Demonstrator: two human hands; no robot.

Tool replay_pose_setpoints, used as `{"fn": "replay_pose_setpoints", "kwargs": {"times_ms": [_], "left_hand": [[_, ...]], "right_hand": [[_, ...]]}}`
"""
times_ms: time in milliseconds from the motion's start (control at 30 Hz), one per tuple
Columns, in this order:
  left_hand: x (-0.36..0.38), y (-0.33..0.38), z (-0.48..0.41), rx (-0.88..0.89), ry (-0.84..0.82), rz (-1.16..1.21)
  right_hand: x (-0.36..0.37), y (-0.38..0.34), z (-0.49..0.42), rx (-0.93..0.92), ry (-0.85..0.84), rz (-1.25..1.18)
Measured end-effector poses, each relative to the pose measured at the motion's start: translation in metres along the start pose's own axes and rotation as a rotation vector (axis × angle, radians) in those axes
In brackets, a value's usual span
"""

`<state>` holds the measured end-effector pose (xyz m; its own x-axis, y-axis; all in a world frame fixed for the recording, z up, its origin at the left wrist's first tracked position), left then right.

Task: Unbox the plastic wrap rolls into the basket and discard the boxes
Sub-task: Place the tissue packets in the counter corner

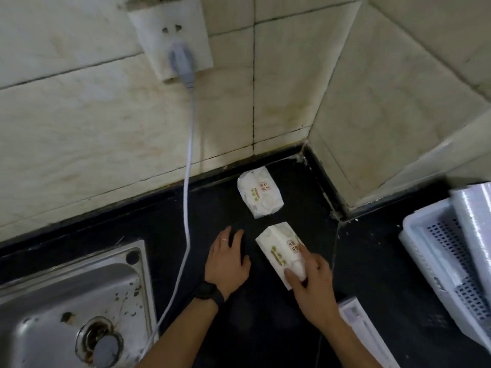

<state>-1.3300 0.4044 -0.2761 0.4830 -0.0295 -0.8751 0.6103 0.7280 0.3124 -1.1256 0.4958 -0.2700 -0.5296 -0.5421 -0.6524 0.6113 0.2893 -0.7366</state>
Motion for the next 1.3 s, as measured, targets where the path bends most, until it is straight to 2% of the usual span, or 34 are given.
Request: {"fn": "replay_pose_setpoints", "kwargs": {"times_ms": [100, 200, 367, 533, 733, 900, 1133, 1300], "left_hand": [[-0.013, 0.034, -0.042, 0.082, 0.056, -0.025], [-0.019, 0.059, -0.081, 0.184, 0.064, -0.157], [-0.017, 0.067, -0.120, 0.230, 0.010, -0.374], [-0.006, 0.052, -0.125, 0.224, 0.020, -0.432], [-0.006, 0.019, -0.124, 0.185, 0.004, -0.375], [-0.002, 0.011, -0.120, 0.179, 0.001, -0.302], [0.003, 0.008, -0.124, 0.190, -0.003, -0.332], [-0.009, 0.013, -0.127, 0.209, -0.032, -0.398]], "right_hand": [[-0.023, 0.008, -0.008, 0.105, 0.134, -0.126], [-0.041, 0.010, -0.038, 0.126, 0.211, -0.085], [-0.047, -0.010, -0.113, 0.048, 0.236, 0.166], [-0.028, -0.034, -0.179, -0.037, 0.288, 0.503], [0.002, -0.012, -0.215, -0.023, 0.121, 0.673], [0.003, 0.004, -0.220, -0.113, 0.094, 0.692], [0.007, -0.006, -0.239, -0.027, 0.049, 0.698], [-0.018, -0.011, -0.243, -0.008, -0.134, 0.670]]}}
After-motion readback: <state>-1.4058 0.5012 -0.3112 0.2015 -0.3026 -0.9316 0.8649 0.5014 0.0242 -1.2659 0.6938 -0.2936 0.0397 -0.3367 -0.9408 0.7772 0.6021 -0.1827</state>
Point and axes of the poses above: each hand's wrist, its own z-axis away from the middle knuckle, its own x-axis out of the palm, y = z × x, the point moved 1 cm from there along -z, towards the middle knuckle, and after that the axes turned 8 degrees about -x, right-handed, at the moved point
